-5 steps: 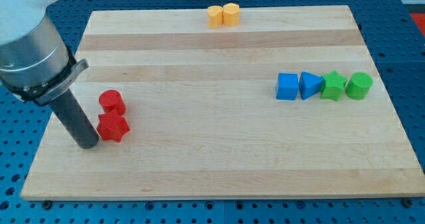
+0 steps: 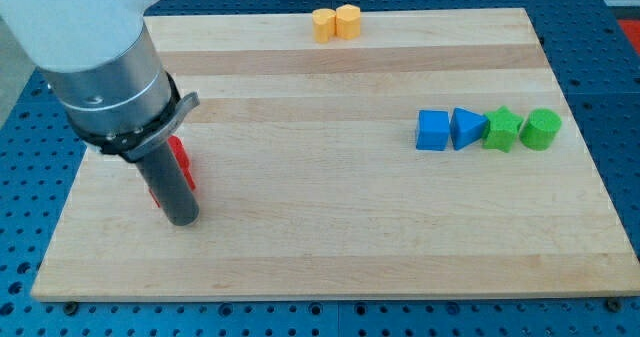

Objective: Move red star from red circle

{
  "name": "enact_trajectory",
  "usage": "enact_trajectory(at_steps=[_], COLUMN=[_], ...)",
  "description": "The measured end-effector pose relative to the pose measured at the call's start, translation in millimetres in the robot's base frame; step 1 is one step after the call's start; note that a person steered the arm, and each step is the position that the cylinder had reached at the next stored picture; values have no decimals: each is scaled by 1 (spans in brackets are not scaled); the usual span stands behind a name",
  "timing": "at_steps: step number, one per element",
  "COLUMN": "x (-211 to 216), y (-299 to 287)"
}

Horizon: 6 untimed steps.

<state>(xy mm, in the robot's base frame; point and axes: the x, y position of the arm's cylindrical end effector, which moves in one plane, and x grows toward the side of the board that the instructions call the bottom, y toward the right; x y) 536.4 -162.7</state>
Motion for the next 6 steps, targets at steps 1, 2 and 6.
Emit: enact_trajectory(at_steps=[1,2,6], x=[5,21,-31], y=[0,-14,-34])
